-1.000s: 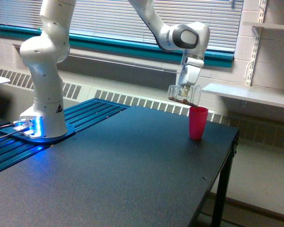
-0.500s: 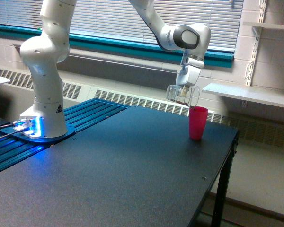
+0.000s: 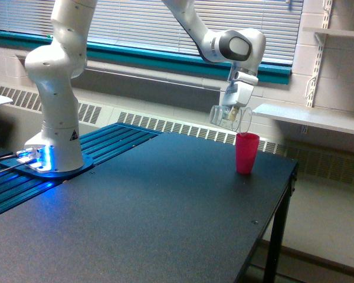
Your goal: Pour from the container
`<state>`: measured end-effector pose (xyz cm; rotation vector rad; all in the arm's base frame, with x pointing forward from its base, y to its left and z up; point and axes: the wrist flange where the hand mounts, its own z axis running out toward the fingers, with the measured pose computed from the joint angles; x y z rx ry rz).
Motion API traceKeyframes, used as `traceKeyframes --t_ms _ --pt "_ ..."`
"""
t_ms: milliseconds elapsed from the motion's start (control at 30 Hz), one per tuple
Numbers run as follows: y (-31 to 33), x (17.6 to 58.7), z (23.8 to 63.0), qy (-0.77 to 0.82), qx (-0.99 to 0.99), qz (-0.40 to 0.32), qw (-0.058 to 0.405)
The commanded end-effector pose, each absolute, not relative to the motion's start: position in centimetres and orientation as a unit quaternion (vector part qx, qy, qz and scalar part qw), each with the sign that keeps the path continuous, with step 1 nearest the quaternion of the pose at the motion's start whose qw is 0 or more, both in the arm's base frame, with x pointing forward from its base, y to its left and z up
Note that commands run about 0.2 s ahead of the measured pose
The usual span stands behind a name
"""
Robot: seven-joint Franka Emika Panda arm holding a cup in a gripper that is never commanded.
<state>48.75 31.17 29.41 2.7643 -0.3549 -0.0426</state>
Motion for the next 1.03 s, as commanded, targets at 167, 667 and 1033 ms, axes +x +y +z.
traceKeyframes --t_ms 167,667,1033 --pt "32.0 49.0 29.5 -0.109 0.978 -0.013 0.177" --pt "32.4 49.2 31.8 -0.108 0.979 0.013 0.171" --pt "30.9 49.6 34.0 -0.126 0.976 0.046 0.169"
